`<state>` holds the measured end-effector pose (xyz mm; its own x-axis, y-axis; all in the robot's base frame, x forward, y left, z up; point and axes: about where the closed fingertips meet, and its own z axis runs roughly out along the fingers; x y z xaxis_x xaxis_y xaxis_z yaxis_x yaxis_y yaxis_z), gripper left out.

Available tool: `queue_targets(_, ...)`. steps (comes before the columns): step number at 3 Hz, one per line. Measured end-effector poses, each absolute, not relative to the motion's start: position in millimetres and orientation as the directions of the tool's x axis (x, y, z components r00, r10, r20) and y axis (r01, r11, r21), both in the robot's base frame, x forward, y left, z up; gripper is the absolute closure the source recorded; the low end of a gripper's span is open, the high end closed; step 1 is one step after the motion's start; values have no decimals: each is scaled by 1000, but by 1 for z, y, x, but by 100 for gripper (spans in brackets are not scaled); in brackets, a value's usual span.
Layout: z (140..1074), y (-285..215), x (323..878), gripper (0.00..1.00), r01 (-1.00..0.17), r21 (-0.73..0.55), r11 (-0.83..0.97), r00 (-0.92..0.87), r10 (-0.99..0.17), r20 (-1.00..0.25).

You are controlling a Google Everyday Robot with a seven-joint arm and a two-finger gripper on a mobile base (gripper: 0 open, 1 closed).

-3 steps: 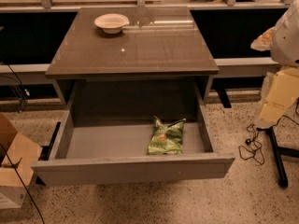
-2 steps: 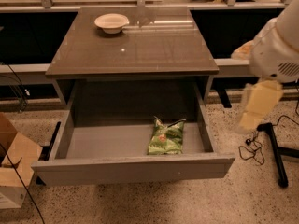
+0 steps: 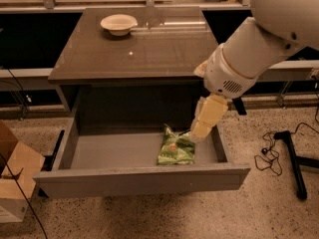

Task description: Pick green jalapeno chip bag from top drawer and place on counter

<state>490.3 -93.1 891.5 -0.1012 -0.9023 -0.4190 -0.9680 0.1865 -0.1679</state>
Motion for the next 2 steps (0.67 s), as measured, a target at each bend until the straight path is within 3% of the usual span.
queue_targets(2,867,-90,501,0,-961,-156,229,-144,-894,-424)
